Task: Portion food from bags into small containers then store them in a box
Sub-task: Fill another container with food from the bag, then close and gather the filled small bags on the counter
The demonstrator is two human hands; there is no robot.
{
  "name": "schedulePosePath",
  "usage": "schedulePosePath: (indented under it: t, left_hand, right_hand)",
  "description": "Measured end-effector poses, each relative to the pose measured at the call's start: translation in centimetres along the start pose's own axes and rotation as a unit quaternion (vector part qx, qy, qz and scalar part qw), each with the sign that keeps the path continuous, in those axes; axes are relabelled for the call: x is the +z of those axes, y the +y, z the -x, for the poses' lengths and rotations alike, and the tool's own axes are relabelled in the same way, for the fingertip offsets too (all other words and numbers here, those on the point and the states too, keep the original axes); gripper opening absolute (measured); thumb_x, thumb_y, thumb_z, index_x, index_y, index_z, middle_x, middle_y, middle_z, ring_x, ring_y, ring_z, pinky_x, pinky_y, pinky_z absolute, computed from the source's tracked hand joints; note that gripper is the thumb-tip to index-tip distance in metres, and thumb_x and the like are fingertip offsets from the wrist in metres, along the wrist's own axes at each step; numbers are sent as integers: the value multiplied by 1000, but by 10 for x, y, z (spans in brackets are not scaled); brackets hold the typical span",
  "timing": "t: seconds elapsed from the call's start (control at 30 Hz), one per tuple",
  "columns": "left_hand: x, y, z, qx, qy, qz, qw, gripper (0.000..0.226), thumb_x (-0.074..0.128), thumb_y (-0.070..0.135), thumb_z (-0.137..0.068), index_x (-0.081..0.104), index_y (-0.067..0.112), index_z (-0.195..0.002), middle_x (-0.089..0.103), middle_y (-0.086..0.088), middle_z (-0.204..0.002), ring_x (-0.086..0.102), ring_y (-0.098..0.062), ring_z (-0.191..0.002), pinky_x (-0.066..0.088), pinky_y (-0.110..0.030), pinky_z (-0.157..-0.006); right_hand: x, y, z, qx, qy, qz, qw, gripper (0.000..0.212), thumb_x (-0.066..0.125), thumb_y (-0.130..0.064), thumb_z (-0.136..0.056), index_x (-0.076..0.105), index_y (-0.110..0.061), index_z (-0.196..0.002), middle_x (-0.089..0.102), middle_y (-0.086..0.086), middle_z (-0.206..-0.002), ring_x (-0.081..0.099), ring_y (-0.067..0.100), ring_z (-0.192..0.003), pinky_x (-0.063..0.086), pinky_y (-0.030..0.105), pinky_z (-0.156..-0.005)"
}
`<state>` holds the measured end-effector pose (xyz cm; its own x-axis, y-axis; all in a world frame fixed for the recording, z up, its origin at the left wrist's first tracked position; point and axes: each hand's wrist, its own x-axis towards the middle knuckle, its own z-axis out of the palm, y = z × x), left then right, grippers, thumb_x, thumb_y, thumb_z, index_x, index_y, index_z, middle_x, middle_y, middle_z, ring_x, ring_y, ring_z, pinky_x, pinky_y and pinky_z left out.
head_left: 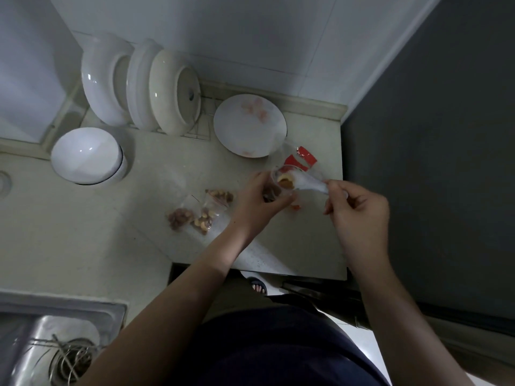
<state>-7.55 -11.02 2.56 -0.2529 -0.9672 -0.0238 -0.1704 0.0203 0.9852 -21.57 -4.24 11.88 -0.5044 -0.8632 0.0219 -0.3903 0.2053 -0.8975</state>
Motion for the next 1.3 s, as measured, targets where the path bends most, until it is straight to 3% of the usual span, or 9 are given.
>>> schedulePosePath:
  t: [0.13,0.23,0.33,0.53,0.7,0.83,0.97,1.17,1.3]
  left_hand:
    - [-2,-1,2,8,7,5,1000,26,80,24,-75,62,14,-91,50,10,-80,51,5,-68,42,-11,-62]
    - [-6,-4,5,0,13,16,1000,33,80,26,-75,62,8,-97,53,6,-81,52,4,-70,46,-18,-66]
    - [-13,-11,10,-46,26,22,998,35,79,29,-78,60,11,-101,57,0,-82,57,-12,-76,51,-35,-71]
    - [-51,-37,39,-116,93,122,981,34,81,40,-72,63,26,-97,67,8,-77,61,-7,-65,51,-23,-60]
    - [-72,-43,58,-133,149,86,976,14,76,44,-74,66,34,-78,59,6,-60,53,-7,-55,46,-22,-53]
    - [-79,-46,69,-147,161,85,972,32,73,29,-86,55,5,-74,49,-7,-62,47,-13,-55,42,-28,-59]
    - [-75,-37,75,-163,182,113,963,16,76,20,-85,60,17,-84,56,-1,-66,51,-13,-58,45,-23,-53]
    - [-70,-32,81,-188,173,100,962,28,79,26,-80,62,12,-97,62,-3,-74,56,-14,-62,48,-25,-55]
    - [-66,-27,79,-176,182,72,965,23,80,28,-78,61,19,-87,62,6,-69,59,-8,-59,49,-22,-55]
  right_hand:
    - [0,-5,4,-189,14,139,972,17,61,-5,-90,75,-7,-100,70,-3,-76,59,0,-68,44,7,-67]
    - [0,-2,5,-224,33,133,965,19,59,-4,-91,73,-2,-103,69,1,-78,59,2,-70,45,9,-69]
    - [0,5,3,-94,28,-45,994,19,56,-12,-94,74,-8,-98,59,-5,-63,49,4,-53,41,18,-54]
    - [22,55,18,187,-30,-171,967,33,57,-13,-93,68,-11,-62,54,1,-49,40,7,-41,32,17,-39]
    - [54,104,14,408,-17,-197,891,15,48,-2,-96,62,3,-93,57,10,-64,44,8,-43,34,16,-36]
    - [68,122,-7,459,27,-248,853,14,45,3,-95,57,0,-89,52,12,-67,41,11,-47,33,15,-32]
    - [80,131,-19,480,45,-269,834,20,42,2,-97,53,-2,-81,51,11,-68,40,12,-52,32,15,-31]
    - [96,125,-29,481,-1,-272,833,24,42,-12,-101,50,-10,-79,48,5,-67,36,11,-48,24,12,-30]
    - [91,109,-33,519,24,-277,808,7,46,-13,-98,44,-12,-105,43,5,-66,36,12,-49,24,8,-31]
